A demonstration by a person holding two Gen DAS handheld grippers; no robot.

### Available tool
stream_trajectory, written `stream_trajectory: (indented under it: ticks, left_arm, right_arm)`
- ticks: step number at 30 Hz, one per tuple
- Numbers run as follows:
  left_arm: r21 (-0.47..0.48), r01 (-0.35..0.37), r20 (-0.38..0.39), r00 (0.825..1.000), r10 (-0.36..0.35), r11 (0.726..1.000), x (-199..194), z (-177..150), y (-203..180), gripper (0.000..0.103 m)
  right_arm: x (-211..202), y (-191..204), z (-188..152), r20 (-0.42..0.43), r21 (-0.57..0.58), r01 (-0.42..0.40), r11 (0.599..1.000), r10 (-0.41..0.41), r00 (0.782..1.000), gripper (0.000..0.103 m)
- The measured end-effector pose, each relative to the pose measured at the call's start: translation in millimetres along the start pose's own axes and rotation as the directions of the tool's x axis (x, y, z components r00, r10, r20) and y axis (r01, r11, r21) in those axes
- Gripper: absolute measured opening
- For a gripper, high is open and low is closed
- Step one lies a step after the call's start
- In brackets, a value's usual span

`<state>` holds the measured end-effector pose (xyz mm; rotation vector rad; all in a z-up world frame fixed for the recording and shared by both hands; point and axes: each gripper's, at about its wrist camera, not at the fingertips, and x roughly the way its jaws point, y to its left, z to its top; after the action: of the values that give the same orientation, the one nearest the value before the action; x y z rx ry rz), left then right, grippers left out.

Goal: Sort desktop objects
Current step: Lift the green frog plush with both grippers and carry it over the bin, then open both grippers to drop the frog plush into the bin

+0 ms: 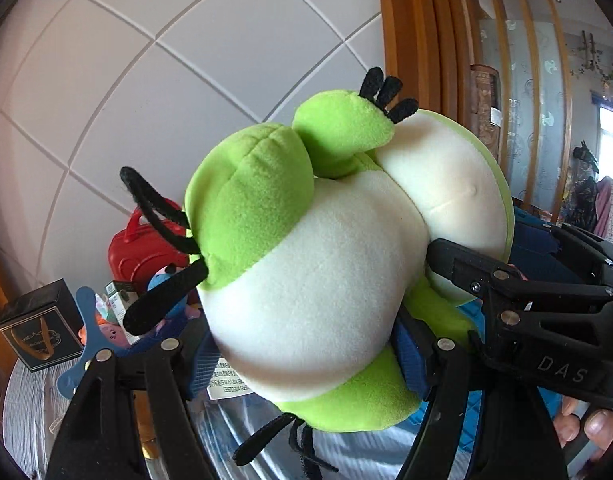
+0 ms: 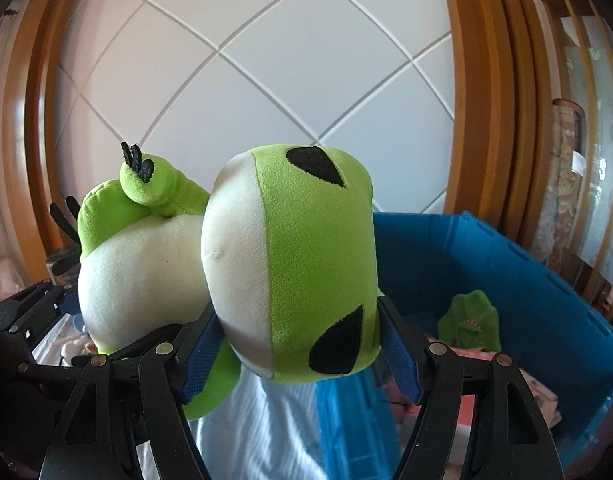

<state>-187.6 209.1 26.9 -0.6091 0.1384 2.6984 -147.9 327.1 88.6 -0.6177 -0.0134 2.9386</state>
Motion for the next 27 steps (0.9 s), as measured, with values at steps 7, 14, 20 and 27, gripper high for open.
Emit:
stream_trajectory:
  ticks: [7,14,20,27]
  left_arm:
    - [0.063,0.079,0.020,0.997,-0.081,0.995,7,26,-105,0.074]
    - [0.128,0.165,-0.019,0.986,-0.164,0.978,26,39,-193,0.074]
    - [0.149,0.211,-0.069,0.977,-0.203,0.966,45,47,-244,0.075]
    - [0.113,0.210,-0.235,0.955,-0.179,0.971,85,51,-282,0.082]
  right_arm:
    - [-45,-96,0,0.032,0.046,0.084,0.995,-0.085,0.996,0.073]
    - [-81,-193,-15,0.016,0.114,0.173,0.978,-0.176,0.984,0.073]
    - [-97,-258,-28,-0.004,0.160,0.223,0.962,-0.225,0.974,0.073]
    - [-75,-311,-27,-0.053,0.170,0.290,0.942,-0.285,0.957,0.086]
